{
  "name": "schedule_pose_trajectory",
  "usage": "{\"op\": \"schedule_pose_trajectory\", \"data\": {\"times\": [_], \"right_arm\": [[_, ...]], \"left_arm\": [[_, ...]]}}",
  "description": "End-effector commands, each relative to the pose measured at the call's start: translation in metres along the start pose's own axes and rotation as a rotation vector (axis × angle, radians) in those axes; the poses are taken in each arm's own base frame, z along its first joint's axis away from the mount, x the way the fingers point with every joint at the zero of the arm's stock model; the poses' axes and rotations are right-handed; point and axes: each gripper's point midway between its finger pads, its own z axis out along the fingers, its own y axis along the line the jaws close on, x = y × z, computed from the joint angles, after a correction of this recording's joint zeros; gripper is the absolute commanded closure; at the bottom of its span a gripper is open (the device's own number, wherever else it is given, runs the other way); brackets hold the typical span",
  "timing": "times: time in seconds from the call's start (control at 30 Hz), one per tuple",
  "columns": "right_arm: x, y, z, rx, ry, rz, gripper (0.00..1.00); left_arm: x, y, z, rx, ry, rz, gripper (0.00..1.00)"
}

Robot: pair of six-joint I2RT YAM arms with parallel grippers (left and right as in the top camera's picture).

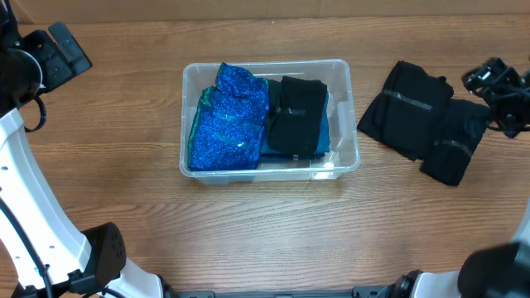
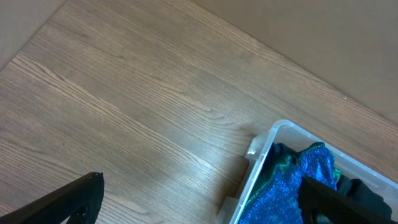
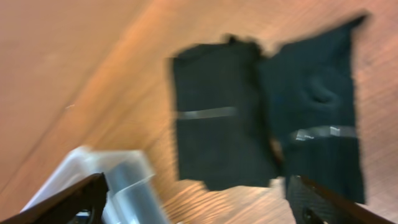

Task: Pack container
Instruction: 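Return the right gripper to the remaining black garment and grasp it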

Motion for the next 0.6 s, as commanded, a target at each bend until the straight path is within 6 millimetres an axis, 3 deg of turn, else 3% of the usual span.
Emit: {"op": "schedule_pose_trajectory", "data": {"times": [0.0, 0.13, 0.27, 0.4, 0.57], "right_arm": [[-0.004, -0.059, 0.04, 0.134, 0.064, 0.089, 0.0], [-0.006, -0.105, 0.072, 0.187, 0.124, 0.148, 0.0], [0.007, -0.133, 0.104, 0.218, 0.213, 0.175, 0.0], [0.027, -0.144, 0.136, 0.198, 0.311, 0.19, 0.02], [0.042, -0.135, 0.159, 0.097, 0.387, 0.212, 0.1]], "left_arm": [[-0.001, 0.001, 0.001, -0.005, -0.001, 0.004, 0.0], [-0.001, 0.001, 0.001, -0.005, -0.001, 0.004, 0.0], [-0.001, 0.001, 0.001, -0.005, -0.001, 0.004, 0.0], [-0.001, 0.001, 0.001, -0.005, -0.001, 0.004, 0.0], [-0.001, 0.001, 0.001, -0.005, -0.001, 0.004, 0.0]]}}
